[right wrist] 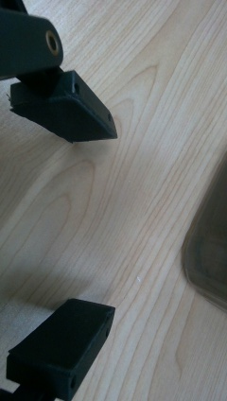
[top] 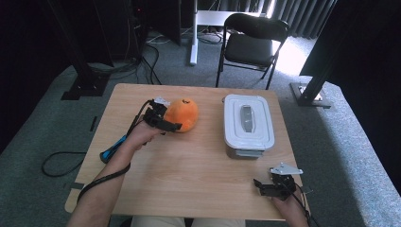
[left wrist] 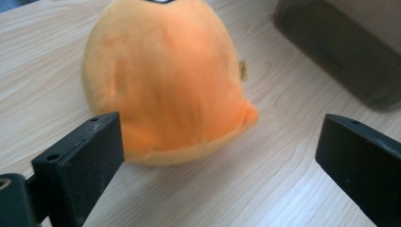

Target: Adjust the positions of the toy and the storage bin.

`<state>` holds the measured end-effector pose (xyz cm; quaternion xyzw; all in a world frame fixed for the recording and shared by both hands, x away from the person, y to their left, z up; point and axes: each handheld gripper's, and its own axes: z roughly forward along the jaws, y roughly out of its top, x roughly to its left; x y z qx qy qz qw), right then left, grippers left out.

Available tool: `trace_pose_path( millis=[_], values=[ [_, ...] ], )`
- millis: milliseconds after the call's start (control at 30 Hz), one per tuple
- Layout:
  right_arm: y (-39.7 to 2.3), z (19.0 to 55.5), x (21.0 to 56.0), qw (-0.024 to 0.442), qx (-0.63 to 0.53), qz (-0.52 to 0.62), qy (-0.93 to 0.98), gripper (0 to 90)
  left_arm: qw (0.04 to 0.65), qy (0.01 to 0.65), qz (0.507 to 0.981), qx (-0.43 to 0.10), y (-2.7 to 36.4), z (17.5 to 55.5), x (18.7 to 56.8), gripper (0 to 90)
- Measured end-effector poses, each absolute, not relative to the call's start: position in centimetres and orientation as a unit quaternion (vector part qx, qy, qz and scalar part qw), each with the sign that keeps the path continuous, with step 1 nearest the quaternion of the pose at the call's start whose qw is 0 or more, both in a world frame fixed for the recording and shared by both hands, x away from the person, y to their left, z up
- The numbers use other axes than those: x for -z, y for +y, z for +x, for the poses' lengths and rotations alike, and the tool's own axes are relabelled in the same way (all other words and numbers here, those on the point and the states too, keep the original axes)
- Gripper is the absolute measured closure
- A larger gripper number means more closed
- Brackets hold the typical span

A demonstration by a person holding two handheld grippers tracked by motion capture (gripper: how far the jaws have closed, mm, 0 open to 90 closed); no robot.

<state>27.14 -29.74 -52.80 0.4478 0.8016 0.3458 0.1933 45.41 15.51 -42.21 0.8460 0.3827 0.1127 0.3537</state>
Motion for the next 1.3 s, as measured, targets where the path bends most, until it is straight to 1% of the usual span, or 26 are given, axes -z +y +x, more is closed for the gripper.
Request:
trace_pose_path(
  millis=[733,1000,1300],
  values=[
    [-29.7,27.1,52.8,0.193,-0.346,0.448,0.802,13.7,0.356,0.331,0.863,-0.137,19.9,40.7,42.8,3.0],
    [-29.7,27.1,52.8,0.193,-0.346,0.448,0.802,13.7,0.348,0.346,0.860,-0.143,22.5,39.9,43.1,3.0],
    [-29.7,27.1,52.8,0.193,-0.346,0.448,0.802,13.7,0.325,0.364,0.858,-0.161,25.4,39.0,44.4,2.9]
  ],
)
